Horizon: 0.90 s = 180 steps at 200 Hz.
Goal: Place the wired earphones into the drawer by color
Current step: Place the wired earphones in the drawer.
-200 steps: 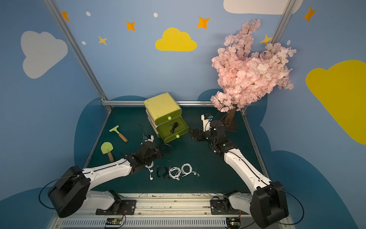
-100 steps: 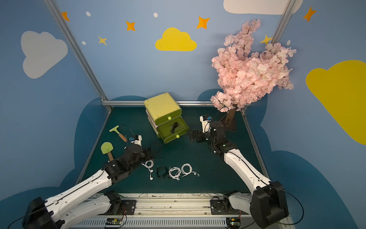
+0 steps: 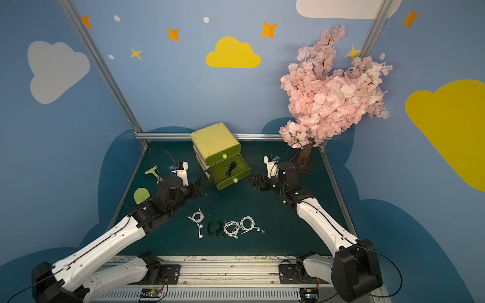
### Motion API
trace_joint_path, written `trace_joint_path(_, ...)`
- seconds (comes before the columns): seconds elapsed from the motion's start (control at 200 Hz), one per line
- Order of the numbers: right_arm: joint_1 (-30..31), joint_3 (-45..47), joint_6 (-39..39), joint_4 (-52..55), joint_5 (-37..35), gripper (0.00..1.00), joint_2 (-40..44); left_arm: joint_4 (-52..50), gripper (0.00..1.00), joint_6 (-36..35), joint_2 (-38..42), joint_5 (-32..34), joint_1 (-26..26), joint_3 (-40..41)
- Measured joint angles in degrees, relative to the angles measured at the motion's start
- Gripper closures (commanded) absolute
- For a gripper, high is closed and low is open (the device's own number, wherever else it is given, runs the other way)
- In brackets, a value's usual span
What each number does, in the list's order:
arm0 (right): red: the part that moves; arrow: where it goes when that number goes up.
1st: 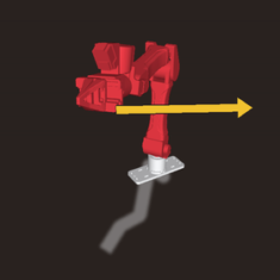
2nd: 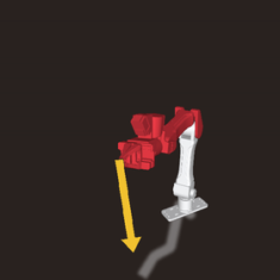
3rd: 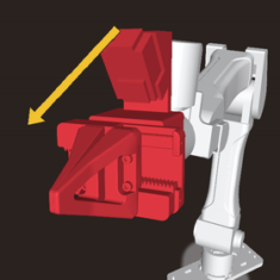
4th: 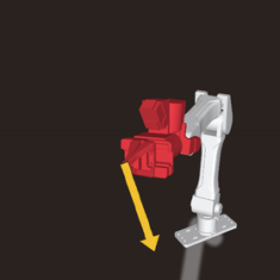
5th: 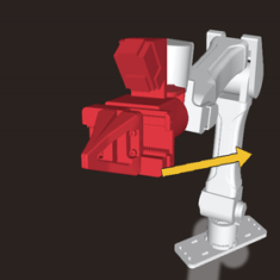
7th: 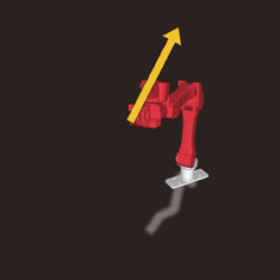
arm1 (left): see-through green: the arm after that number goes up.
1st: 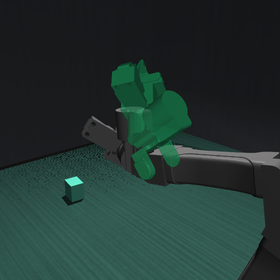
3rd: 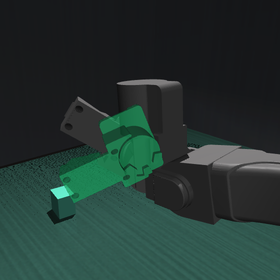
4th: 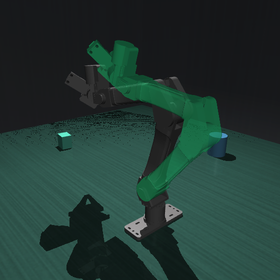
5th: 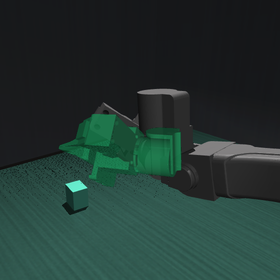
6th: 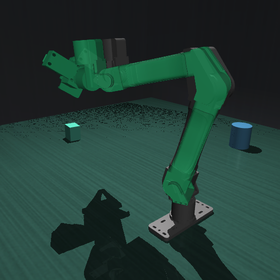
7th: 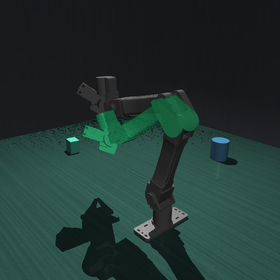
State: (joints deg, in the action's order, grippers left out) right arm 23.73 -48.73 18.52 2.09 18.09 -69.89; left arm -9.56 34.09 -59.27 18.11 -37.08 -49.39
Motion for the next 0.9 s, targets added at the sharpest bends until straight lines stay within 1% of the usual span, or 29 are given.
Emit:
trace_joint_path(0.456,-0.02,2.54,-0.52,0.42,-0.74,0.01,3.19,8.13,0.97,-9.01,-16.06,-8.55,5.97,-10.05)
trace_joint_path(0.651,-0.02,3.21,-0.55,0.74,-1.64,0.02,4.20,10.80,0.97,-12.74,-22.75,-12.55,6.82,-14.67)
trace_joint_path(0.901,-0.07,3.52,-0.57,1.01,-2.47,0.02,4.76,11.76,0.97,-14.64,-28.22,-15.17,6.97,-15.74)
